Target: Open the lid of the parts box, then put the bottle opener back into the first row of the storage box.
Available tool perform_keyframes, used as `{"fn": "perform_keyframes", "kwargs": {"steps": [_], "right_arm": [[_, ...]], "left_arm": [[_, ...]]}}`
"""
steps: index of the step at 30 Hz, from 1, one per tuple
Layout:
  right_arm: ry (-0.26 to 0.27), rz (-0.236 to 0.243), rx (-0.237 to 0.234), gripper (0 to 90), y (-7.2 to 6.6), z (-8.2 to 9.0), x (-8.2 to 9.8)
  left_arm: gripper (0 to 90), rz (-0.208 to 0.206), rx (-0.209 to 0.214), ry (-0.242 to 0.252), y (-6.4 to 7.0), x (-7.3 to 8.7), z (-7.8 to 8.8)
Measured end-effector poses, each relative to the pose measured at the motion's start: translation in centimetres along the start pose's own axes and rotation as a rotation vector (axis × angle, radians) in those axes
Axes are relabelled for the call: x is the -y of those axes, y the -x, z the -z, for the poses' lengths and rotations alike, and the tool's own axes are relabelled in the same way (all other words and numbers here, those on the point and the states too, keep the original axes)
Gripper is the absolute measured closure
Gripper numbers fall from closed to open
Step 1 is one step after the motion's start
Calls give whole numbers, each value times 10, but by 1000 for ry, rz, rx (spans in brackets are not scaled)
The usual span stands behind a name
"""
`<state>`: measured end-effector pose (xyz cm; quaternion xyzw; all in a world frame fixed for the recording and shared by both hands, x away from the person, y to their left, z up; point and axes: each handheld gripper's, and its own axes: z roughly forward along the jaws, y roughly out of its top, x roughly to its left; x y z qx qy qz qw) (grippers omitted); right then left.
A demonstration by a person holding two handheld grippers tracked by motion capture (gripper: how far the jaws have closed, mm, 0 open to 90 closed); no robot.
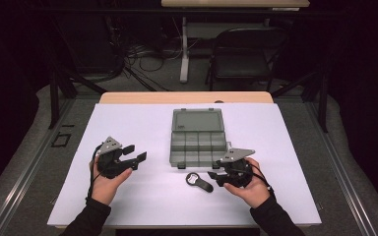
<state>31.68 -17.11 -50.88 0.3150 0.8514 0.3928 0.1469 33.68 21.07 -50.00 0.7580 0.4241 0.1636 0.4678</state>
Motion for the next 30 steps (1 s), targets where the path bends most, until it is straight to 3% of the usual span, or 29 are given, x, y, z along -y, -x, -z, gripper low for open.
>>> {"fn": "perform_keyframes", "kwargs": {"steps": [13,17,30], "right_arm": [[-39,32,-48,531,-9,-7,-1],[-57,16,-74,554,-10,-8,-1],[-107,42,-86,563,-15,-18,-2]], "left_arm": [[406,-5,6,-4,1,0,-1],[405,-4,7,-5,2,0,-1],[406,-3,5,-5,2,1,-2]]}}
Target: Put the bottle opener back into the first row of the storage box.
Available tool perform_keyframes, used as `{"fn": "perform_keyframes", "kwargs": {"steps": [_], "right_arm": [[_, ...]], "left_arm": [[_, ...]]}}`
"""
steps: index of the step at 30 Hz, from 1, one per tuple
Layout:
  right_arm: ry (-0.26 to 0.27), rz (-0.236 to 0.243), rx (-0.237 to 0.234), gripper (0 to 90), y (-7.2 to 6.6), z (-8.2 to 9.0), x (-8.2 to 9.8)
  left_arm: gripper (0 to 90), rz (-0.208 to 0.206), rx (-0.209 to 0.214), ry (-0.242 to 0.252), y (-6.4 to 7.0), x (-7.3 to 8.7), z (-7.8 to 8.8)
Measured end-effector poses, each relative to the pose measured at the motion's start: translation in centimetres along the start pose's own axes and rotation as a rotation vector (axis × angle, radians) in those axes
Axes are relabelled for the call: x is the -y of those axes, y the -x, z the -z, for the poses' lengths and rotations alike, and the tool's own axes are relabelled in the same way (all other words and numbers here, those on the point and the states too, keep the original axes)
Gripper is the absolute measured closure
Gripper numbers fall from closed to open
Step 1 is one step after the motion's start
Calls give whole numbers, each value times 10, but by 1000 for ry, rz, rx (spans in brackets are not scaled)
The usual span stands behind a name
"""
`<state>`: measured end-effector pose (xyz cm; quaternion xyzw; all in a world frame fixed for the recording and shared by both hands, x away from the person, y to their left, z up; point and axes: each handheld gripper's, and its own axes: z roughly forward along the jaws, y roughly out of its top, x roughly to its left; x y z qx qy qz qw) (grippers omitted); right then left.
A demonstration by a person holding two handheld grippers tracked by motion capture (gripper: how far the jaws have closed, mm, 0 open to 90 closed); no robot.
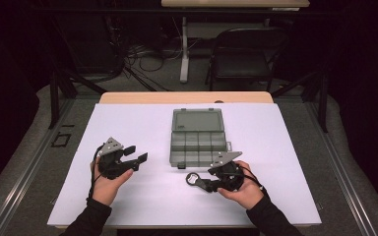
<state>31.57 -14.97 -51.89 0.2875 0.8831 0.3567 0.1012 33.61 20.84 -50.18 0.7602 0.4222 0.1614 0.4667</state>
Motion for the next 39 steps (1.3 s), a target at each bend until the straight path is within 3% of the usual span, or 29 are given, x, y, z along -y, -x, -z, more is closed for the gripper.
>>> {"fn": "perform_keyframes", "kwargs": {"steps": [9,26,39], "right_arm": [[-56,9,-19,578,-7,-8,-10],[-250,42,-21,608,-7,-26,-23],[-313,58,-37,605,-9,-39,-24]], "left_arm": [[405,-6,7,-9,2,1,-2],[405,-2,4,-11,2,2,-2],[406,4,-1,-4,0,2,-1]]}}
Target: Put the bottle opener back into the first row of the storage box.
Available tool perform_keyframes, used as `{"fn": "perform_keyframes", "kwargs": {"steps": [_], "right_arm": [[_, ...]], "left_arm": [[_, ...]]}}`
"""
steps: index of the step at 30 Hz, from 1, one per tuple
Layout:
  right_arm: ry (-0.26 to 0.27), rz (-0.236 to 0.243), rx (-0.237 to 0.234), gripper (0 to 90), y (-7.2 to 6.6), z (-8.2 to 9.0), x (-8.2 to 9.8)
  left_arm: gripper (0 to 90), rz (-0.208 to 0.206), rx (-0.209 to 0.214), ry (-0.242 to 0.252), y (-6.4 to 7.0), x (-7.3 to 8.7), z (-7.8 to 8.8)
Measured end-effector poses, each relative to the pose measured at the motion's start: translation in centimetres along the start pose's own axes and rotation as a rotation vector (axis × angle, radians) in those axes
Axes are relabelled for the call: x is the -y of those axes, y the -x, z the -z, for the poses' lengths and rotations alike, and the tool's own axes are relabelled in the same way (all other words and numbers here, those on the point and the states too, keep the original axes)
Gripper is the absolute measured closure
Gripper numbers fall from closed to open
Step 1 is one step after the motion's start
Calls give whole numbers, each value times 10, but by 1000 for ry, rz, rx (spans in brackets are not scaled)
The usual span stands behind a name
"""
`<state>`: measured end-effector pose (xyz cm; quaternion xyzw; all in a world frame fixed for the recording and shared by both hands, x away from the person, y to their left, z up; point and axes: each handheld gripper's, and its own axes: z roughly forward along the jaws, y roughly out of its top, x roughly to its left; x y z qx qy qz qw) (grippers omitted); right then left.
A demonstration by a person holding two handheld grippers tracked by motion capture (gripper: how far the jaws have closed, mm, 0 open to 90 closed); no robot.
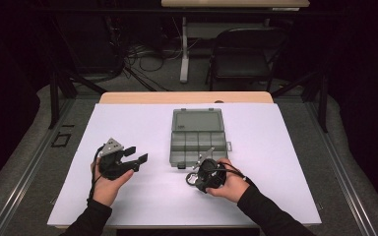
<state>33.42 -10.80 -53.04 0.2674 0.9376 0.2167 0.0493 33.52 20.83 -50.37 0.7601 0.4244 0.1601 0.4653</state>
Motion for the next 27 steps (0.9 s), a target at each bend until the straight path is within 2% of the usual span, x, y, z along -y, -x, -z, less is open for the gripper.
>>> {"fn": "perform_keyframes", "kwargs": {"steps": [13,15,20,27], "right_arm": [[-28,-8,-3,606,3,-6,-2],[-47,-3,-2,624,3,-5,-3],[-32,-16,0,644,4,-6,-3],[-57,-11,12,649,2,-4,-4]], "left_arm": [[406,-1,-1,-3,0,0,-1],[406,-1,-2,-3,0,0,-1],[406,-1,-3,-2,0,0,0],[406,1,-5,0,1,0,0]]}}
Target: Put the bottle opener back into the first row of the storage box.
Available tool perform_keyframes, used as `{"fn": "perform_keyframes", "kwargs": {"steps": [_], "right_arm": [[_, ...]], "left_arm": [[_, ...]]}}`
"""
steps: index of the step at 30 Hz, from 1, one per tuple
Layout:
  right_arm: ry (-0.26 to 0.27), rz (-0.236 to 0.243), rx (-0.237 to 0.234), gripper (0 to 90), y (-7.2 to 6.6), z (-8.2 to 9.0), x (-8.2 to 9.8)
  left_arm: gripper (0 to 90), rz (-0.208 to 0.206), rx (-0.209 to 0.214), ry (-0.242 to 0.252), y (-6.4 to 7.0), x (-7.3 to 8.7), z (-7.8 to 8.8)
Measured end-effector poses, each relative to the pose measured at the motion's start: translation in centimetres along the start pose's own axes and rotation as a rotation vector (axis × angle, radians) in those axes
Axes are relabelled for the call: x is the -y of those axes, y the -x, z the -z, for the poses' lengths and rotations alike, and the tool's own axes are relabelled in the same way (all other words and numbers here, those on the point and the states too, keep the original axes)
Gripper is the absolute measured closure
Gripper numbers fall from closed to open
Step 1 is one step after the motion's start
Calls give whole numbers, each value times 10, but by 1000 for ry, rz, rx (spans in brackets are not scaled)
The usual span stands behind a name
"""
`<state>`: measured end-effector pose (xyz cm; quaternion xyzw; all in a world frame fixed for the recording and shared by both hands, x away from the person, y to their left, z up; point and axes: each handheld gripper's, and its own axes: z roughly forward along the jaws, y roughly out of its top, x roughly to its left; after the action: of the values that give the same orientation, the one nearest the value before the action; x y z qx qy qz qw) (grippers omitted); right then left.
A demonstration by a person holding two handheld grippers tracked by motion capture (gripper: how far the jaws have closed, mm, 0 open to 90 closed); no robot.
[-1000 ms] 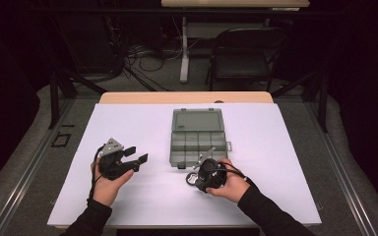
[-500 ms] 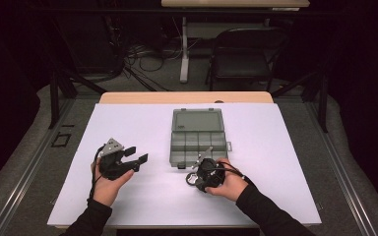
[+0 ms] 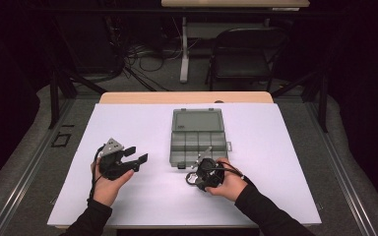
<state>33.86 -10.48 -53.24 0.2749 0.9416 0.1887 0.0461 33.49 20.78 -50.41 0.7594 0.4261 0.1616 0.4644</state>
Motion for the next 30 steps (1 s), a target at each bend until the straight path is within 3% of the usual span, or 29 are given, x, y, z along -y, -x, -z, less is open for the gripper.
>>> {"fn": "perform_keyframes", "kwargs": {"steps": [6,9,19,20,21,24,30], "right_arm": [[65,-11,0,652,0,3,0],[48,-11,-10,652,1,5,0],[87,-24,-28,653,0,11,0],[109,-24,-29,653,0,12,0],[93,-21,-31,652,0,16,-1],[134,-24,-24,652,1,25,-3],[140,-27,-8,652,10,48,-11]], "left_arm": [[406,-1,-1,1,0,0,0],[406,2,-3,0,0,0,0],[406,1,-4,3,0,0,0],[407,-1,-4,2,0,0,0],[407,-2,-4,3,0,0,0],[406,-1,-5,4,0,0,0],[406,0,-6,6,1,0,0]]}}
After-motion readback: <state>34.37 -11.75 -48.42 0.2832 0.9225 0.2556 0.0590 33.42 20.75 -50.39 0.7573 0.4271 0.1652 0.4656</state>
